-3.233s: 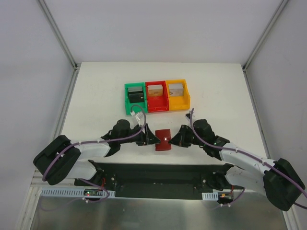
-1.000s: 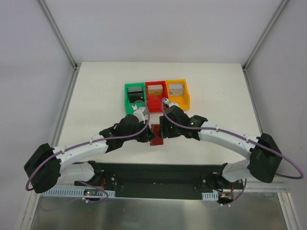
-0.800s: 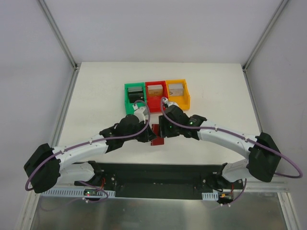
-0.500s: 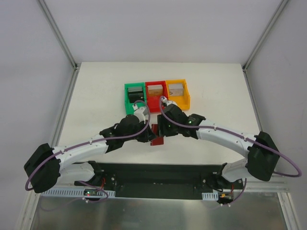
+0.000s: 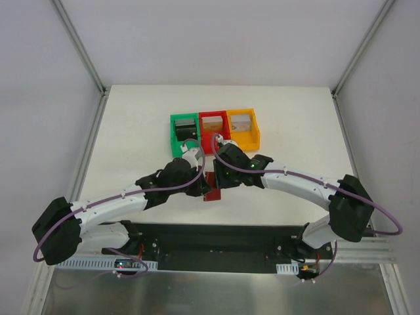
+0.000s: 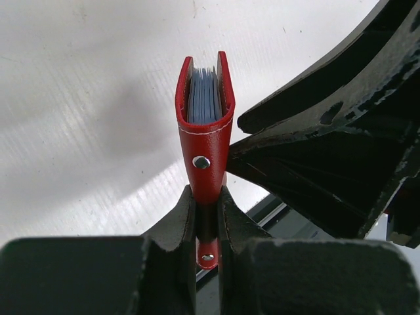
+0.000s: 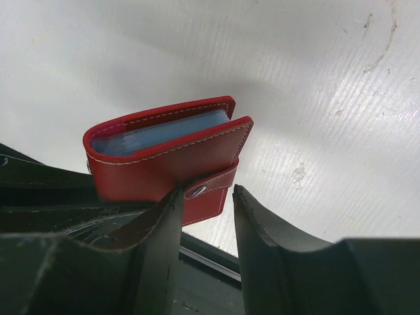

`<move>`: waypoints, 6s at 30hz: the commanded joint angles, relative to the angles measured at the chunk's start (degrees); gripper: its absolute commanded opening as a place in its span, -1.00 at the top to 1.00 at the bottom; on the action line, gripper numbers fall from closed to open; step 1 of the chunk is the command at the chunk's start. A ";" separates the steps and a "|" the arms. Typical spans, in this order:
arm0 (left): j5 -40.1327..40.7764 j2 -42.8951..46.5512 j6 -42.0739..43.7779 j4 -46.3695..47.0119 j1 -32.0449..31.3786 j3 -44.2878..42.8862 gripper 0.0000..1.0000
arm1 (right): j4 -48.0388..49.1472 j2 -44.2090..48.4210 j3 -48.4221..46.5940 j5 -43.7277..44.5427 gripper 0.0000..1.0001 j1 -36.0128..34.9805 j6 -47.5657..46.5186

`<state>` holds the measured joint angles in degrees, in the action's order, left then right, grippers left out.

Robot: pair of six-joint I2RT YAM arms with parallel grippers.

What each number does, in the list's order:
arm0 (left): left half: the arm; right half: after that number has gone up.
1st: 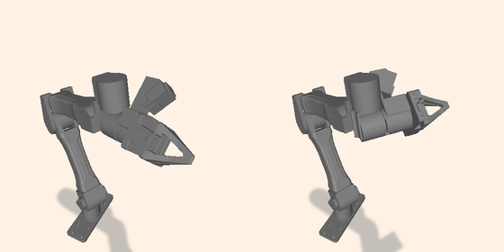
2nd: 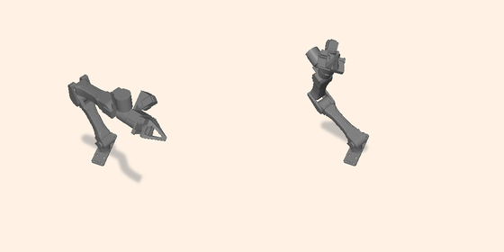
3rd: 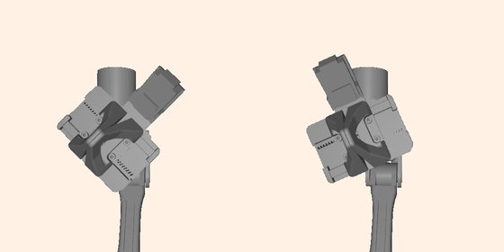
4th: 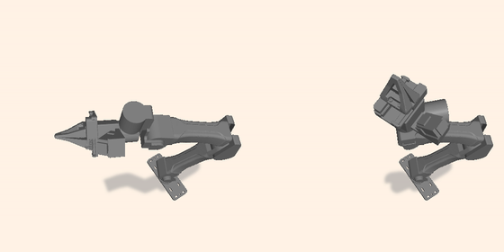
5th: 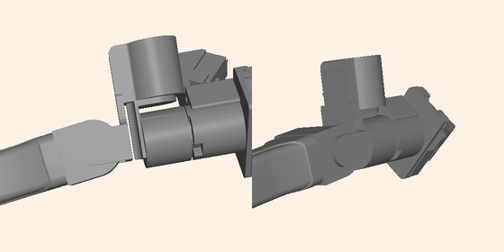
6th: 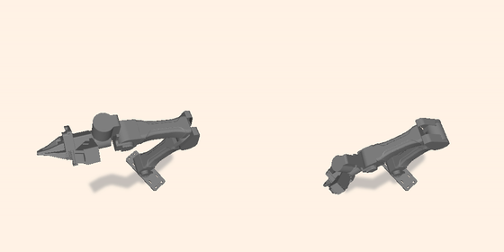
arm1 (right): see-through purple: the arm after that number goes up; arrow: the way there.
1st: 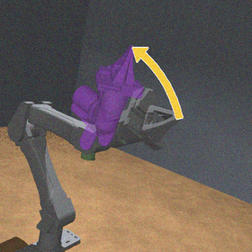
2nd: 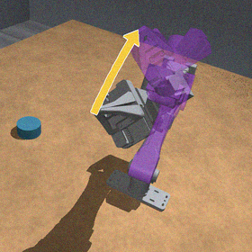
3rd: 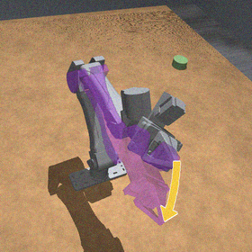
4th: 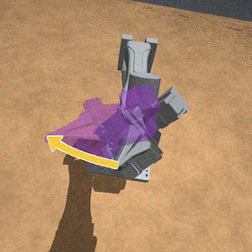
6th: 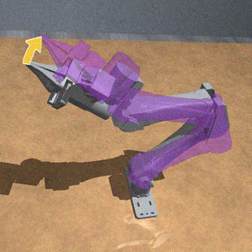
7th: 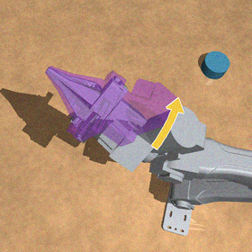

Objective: Take the credit cards out of the card holder
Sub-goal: Open the card holder.

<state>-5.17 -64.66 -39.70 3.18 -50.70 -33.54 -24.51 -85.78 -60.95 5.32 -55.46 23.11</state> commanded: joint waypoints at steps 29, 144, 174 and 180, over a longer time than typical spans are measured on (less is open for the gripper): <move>3.23 7.97 0.42 2.36 -1.77 -1.97 1.00 | -1.51 4.38 4.08 2.59 0.99 -0.17 0.18; -44.66 2.09 -41.07 86.99 17.04 17.28 1.00 | 42.35 33.83 27.11 -35.12 0.54 10.90 12.57; -44.14 -8.54 -37.99 84.00 15.02 14.38 -0.57 | -7.99 31.20 2.16 -8.15 0.99 3.00 -8.61; -43.96 -11.89 -39.22 86.99 14.49 13.24 -0.58 | -13.80 28.39 -2.50 -0.58 0.99 0.09 -9.40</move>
<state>-48.99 -75.26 -79.46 73.47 -35.64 -18.26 -33.74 -56.88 -58.72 -2.11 -54.19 15.11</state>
